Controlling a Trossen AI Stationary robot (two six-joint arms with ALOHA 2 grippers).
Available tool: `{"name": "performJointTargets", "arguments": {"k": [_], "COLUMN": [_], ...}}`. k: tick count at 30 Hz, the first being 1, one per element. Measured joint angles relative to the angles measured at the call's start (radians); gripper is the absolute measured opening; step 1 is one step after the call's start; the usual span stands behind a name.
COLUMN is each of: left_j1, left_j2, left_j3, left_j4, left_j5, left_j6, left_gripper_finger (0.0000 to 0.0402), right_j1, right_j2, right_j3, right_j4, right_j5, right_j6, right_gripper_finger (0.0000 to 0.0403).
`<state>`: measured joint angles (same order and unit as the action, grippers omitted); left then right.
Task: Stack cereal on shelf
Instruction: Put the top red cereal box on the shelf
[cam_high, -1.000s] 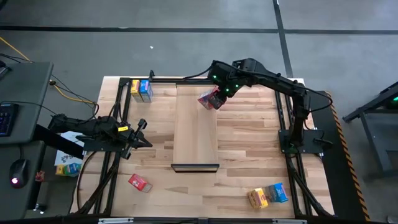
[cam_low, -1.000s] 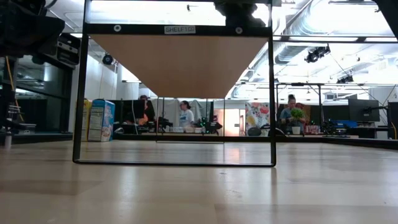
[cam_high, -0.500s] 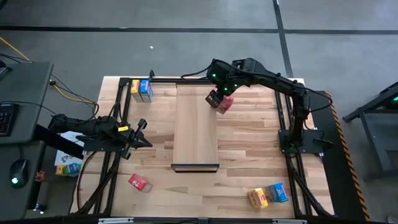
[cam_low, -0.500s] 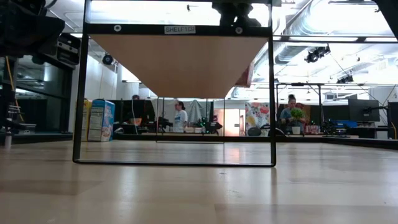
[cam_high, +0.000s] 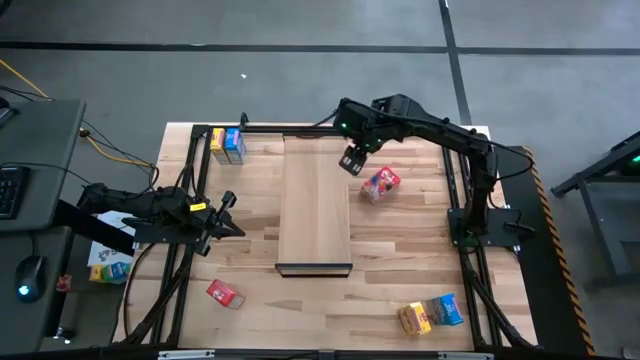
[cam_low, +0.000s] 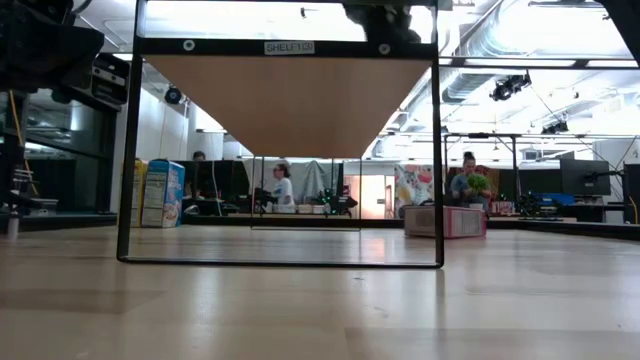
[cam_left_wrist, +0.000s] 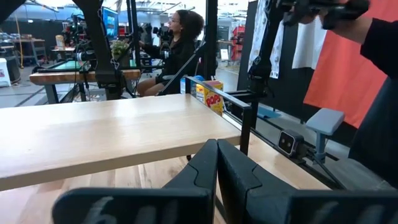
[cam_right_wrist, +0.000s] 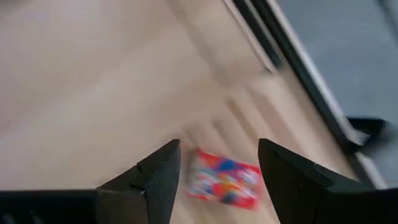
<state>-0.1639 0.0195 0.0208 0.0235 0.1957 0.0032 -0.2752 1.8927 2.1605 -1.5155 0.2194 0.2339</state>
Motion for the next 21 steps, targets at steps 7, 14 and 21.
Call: {"name": "performJointTargets", "arguments": {"k": [7, 14, 21], "left_j1": [0.000, 0.000, 0.000], "left_j2": [0.000, 0.000, 0.000], "left_j3": [0.000, 0.000, 0.000], "left_j4": [0.000, 0.000, 0.000], "left_j5": [0.000, 0.000, 0.000], "left_j6": [0.000, 0.000, 0.000], "left_gripper_finger": [0.0003, 0.0003, 0.0003], "right_j1": [-0.033, -0.144, -0.196], "right_j2": [-0.057, -0.286, -0.572], "right_j3": [-0.157, -0.651, -1.137], "right_j4": [-0.054, 0.090, 0.593], "right_j5": [0.093, 0.054, -0.139], "right_j6": [0.048, 0.142, 0.337], "right_gripper_finger": [0.0209, 0.0209, 0.0209]}}
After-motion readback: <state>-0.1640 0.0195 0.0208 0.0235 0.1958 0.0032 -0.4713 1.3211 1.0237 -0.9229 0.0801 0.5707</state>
